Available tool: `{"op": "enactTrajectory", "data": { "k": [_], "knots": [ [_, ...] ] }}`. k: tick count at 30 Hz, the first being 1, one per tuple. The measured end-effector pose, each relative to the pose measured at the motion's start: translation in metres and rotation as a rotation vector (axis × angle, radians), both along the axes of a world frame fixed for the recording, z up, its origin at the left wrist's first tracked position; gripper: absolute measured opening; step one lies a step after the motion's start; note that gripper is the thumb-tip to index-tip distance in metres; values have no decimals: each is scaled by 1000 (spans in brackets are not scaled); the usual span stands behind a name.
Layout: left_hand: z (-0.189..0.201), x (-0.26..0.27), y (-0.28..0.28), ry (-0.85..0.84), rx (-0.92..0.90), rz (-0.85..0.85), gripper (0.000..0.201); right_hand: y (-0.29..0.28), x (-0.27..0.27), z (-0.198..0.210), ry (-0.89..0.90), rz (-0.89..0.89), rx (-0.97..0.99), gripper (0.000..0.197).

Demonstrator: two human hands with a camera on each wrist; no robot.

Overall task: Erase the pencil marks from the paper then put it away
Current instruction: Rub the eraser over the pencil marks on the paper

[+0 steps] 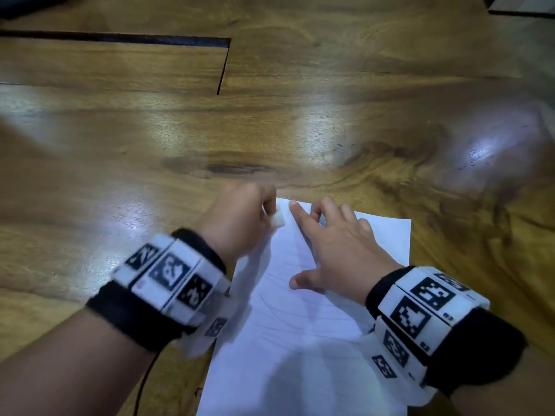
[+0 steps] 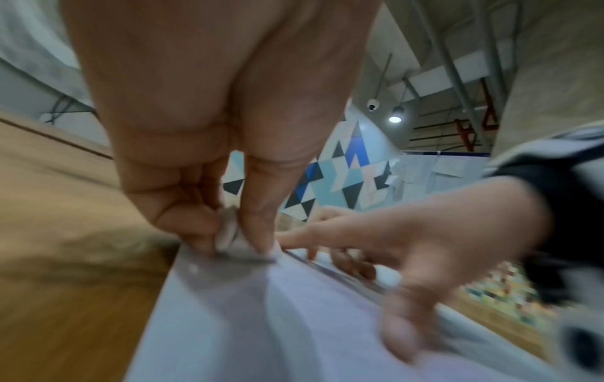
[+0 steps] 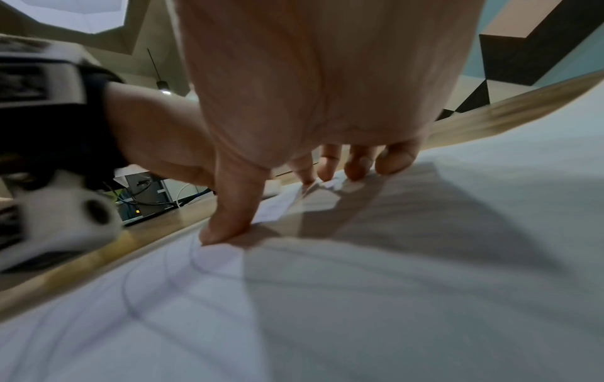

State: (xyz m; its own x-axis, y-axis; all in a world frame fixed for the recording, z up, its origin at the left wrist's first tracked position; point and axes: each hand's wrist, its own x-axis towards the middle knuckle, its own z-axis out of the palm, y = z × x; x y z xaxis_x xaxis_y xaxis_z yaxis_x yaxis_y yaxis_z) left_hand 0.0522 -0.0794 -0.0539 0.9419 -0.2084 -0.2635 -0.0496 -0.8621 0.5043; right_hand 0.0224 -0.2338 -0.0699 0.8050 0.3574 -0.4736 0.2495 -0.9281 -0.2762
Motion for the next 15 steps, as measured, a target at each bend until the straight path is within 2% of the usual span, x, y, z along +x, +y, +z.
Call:
{"op": "enactTrajectory", "data": {
  "k": [3,10,12,15],
  "knots": [
    [-3,-31,9,55,-2,-94,39,-1,-1,1,0,4,5,110],
    [-4,-35,11,86,-60,-27,42,-3,-2,1,-25,7,42,107],
    [-3,-35,11,111,-70,-8,40,-11,-5,3,-44,41,19,106],
    [-1,-27,14,196,-54,-34,21,-24,-13,2,14,107,5,114]
  ]
}}
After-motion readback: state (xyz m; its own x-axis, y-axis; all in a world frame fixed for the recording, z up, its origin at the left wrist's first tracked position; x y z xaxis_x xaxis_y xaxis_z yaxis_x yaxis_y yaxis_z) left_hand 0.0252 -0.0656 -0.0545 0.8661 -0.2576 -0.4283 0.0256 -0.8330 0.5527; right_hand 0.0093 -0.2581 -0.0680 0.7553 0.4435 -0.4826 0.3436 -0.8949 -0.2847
